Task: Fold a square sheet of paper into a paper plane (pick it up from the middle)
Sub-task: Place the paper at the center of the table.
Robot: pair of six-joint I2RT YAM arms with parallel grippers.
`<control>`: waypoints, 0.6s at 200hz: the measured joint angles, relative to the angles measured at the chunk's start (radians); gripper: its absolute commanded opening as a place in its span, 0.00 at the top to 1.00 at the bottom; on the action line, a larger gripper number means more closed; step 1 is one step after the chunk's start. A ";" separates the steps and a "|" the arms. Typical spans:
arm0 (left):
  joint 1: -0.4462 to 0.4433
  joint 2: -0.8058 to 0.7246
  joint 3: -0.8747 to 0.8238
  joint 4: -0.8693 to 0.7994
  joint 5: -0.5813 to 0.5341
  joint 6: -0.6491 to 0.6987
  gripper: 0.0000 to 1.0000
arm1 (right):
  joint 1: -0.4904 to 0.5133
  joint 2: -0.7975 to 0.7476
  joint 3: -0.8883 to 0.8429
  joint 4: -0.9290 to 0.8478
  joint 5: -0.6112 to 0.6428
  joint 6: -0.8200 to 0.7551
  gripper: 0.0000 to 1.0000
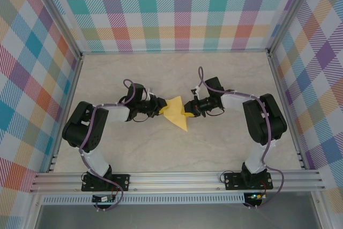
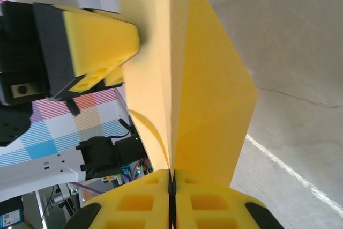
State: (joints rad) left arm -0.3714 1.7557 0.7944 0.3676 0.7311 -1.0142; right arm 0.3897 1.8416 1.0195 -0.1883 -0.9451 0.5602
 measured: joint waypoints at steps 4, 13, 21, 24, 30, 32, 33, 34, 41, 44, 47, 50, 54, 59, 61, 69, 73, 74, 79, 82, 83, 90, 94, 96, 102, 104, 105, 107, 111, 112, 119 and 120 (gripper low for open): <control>0.001 0.000 0.000 -0.003 -0.002 0.000 0.89 | 0.000 0.008 0.003 -0.003 0.003 0.000 0.87; 0.001 0.001 0.000 -0.004 -0.008 0.012 0.92 | 0.000 0.024 0.010 -0.008 0.007 -0.003 0.84; 0.001 0.003 0.000 -0.005 -0.012 0.016 0.95 | 0.000 0.040 0.014 -0.011 0.011 -0.007 0.81; 0.001 0.004 -0.001 -0.005 -0.016 0.015 0.96 | 0.000 0.045 0.015 -0.013 0.014 -0.006 0.79; 0.001 0.007 -0.001 -0.005 -0.019 0.018 0.98 | 0.000 0.055 0.017 -0.016 0.021 -0.010 0.79; 0.001 0.009 -0.001 -0.005 -0.020 0.020 0.99 | 0.000 0.057 0.018 -0.016 0.022 -0.012 0.79; 0.001 0.010 -0.001 -0.005 -0.021 0.022 0.99 | 0.000 0.058 0.018 -0.016 0.023 -0.015 0.79; 0.001 0.011 -0.001 -0.004 -0.021 0.023 0.99 | 0.000 0.060 0.018 -0.016 0.024 -0.016 0.79; 0.001 0.019 -0.001 -0.002 -0.027 0.026 0.99 | 0.000 0.067 0.018 -0.021 0.034 -0.019 0.77; 0.001 0.023 -0.001 -0.002 -0.031 0.027 1.00 | 0.000 0.069 0.018 -0.024 0.040 -0.019 0.76; 0.001 0.028 -0.001 -0.001 -0.035 0.027 1.00 | 0.000 0.071 0.018 -0.028 0.045 -0.022 0.74; 0.000 0.033 -0.001 -0.001 -0.038 0.027 1.00 | 0.000 0.073 0.018 -0.033 0.052 -0.022 0.72; 0.000 0.039 -0.001 -0.001 -0.042 0.028 1.00 | 0.000 0.074 0.018 -0.039 0.063 -0.026 0.69; -0.001 0.048 -0.001 -0.001 -0.046 0.030 1.00 | 0.000 0.075 0.018 -0.048 0.079 -0.026 0.65; -0.001 0.052 -0.001 -0.001 -0.048 0.031 1.00 | 0.000 0.075 0.018 -0.050 0.085 -0.029 0.65; -0.004 0.067 -0.001 -0.001 -0.056 0.031 1.00 | 0.000 0.074 0.019 -0.063 0.116 -0.032 0.62; -0.007 0.075 -0.001 -0.002 -0.060 0.031 1.00 | 0.000 0.073 0.019 -0.071 0.137 -0.031 0.60; -0.008 0.076 -0.001 -0.002 -0.061 0.032 1.00 | 0.000 0.072 0.019 -0.072 0.143 -0.032 0.60; -0.011 0.085 -0.001 -0.002 -0.064 0.032 1.00 | 0.000 0.070 0.018 -0.082 0.168 -0.031 0.58; -0.013 0.089 -0.001 -0.002 -0.068 0.032 1.00 | 0.000 0.069 0.018 -0.086 0.181 -0.035 0.57; -0.013 0.090 -0.001 -0.002 -0.068 0.032 1.00 | 0.000 0.068 0.018 -0.089 0.189 -0.034 0.57; -0.016 0.099 -0.001 -0.002 -0.072 0.033 1.00 | 0.000 0.057 0.015 -0.102 0.225 -0.037 0.55; -0.019 0.102 -0.001 -0.003 -0.076 0.034 1.00 | 0.000 0.046 0.011 -0.110 0.251 -0.039 0.53; -0.020 0.103 -0.001 -0.003 -0.078 0.034 1.00 | 0.000 0.040 0.009 -0.114 0.261 -0.038 0.52; -0.024 0.104 -0.001 -0.007 -0.083 0.035 1.00 | 0.000 0.019 0.001 -0.124 0.291 -0.042 0.50; -0.026 0.104 -0.001 -0.009 -0.085 0.035 1.00 | 0.000 0.008 -0.003 -0.128 0.302 -0.040 0.49; -0.027 0.104 -0.001 -0.010 -0.087 0.034 1.00 | 0.000 0.001 -0.005 -0.130 0.310 -0.040 0.49; -0.028 0.104 -0.001 -0.010 -0.089 0.035 1.00 | 0.000 -0.006 -0.008 -0.131 0.316 -0.043 0.49; -0.031 0.104 -0.001 -0.011 -0.090 0.035 1.00 | 0.000 -0.030 -0.017 -0.136 0.334 -0.044 0.49; -0.032 0.104 -0.001 -0.011 -0.092 0.035 1.00 | 0.000 -0.039 -0.020 -0.136 0.341 -0.045 0.49; -0.036 0.104 -0.001 -0.016 -0.100 0.035 1.00 | 0.000 -0.080 -0.037 -0.138 0.366 -0.048 0.48; -0.037 0.104 -0.001 -0.017 -0.101 0.035 1.00 | 0.001 -0.089 -0.041 -0.138 0.370 -0.049 0.48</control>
State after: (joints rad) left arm -0.4080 1.8599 0.7937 0.3508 0.6304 -0.9787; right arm 0.3908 1.7531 0.9787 -0.3260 -0.5751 0.5110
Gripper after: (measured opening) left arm 0.037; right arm 0.511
